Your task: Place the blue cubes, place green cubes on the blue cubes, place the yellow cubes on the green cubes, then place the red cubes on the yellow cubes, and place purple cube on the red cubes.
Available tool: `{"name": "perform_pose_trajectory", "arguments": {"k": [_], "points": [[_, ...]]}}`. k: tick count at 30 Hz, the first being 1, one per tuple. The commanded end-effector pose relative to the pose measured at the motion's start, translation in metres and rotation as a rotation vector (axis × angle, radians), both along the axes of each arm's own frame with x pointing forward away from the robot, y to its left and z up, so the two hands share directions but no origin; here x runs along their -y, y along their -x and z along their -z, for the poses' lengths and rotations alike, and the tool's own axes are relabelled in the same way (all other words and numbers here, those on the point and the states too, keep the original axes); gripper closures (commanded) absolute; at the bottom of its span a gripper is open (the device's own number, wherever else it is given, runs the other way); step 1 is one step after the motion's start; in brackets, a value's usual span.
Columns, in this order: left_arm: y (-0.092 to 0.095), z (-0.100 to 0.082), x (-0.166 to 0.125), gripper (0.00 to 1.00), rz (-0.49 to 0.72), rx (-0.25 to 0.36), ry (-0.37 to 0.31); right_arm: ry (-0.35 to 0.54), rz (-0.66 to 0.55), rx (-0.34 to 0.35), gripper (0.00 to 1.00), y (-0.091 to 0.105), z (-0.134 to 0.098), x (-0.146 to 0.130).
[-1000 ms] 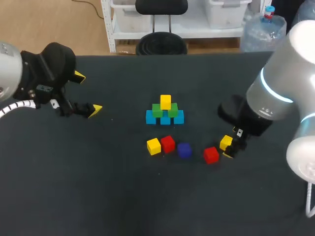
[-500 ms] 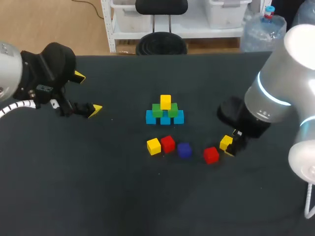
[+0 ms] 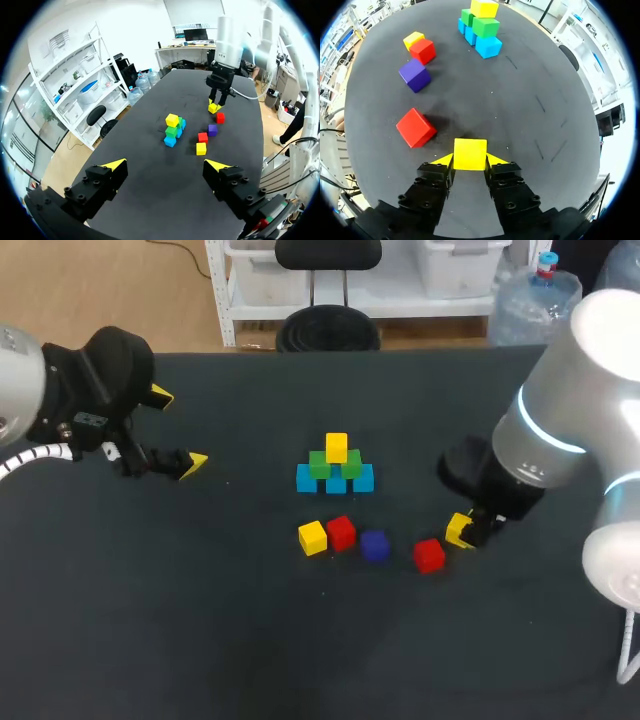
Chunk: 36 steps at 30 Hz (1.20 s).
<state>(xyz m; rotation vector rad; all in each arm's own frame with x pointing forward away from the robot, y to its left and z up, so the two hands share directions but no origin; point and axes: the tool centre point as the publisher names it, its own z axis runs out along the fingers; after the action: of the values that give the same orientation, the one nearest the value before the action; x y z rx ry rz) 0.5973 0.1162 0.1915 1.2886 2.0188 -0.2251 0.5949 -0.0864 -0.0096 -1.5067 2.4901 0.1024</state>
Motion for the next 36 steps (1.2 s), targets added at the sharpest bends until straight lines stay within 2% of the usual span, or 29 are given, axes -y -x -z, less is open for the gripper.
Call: {"name": "perform_pose_trajectory", "arguments": {"k": [1,7,12,22,36], "points": [[-0.001,0.001,-0.001,0.0,0.004,0.001,0.003,-0.002,-0.001,0.0,1.0,-0.003,-0.001,-0.001],[-0.001,0.001,-0.001,0.0,0.004,0.001,0.003,-0.026,-0.038,-0.003,1.0,-0.009,-0.015,-0.002],[-0.001,0.001,-0.001,0.0,0.004,0.001,0.003,-0.052,-0.151,-0.025,1.0,-0.014,-0.034,-0.002],[-0.001,0.001,-0.001,0.0,0.004,0.001,0.003,-0.083,-0.332,0.004,1.0,-0.04,-0.069,-0.009],[-0.001,0.001,-0.001,0.0,0.004,0.001,0.003,-0.103,-0.467,0.041,1.0,-0.076,-0.071,-0.044]]}}
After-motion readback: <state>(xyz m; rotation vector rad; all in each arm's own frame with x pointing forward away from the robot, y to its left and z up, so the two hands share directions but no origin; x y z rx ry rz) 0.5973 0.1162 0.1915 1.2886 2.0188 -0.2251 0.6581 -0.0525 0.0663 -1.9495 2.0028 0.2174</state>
